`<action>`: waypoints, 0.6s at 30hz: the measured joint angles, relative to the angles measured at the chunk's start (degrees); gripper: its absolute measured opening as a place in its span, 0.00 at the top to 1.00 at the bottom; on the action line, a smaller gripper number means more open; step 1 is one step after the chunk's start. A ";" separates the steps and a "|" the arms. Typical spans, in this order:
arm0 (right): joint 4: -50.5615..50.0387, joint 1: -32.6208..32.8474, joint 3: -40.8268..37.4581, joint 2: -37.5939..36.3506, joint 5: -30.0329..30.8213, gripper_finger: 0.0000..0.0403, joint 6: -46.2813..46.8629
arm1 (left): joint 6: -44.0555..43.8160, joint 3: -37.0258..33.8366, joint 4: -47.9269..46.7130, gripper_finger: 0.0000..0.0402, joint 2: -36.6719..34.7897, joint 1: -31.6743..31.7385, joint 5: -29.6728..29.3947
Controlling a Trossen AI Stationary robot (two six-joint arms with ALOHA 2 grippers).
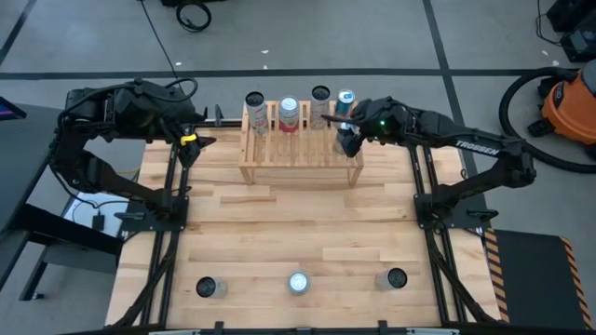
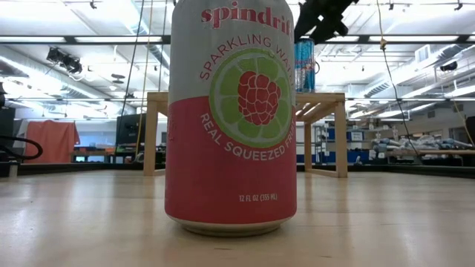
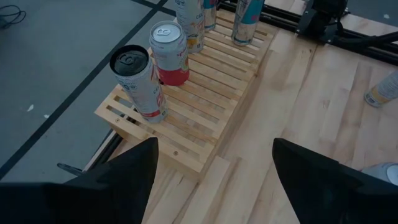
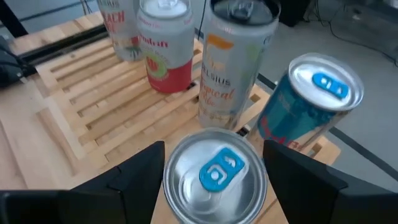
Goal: Place canned beverage on shelf
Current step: Put the blue soda can on the shelf aligned with the other blue soda can, then put the white and yellow soda can on the shelf aligned with the other white and yellow soda can
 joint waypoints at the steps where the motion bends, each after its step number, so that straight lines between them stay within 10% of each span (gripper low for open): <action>1: 0.23 0.00 0.29 -0.02 -0.04 0.30 -0.10 | 0.00 0.00 0.00 0.21 0.00 0.00 0.00; 18: -7.55 3.81 12.01 -2.66 -7.19 0.30 1.75 | 0.13 0.00 0.00 0.21 -0.02 -0.02 0.00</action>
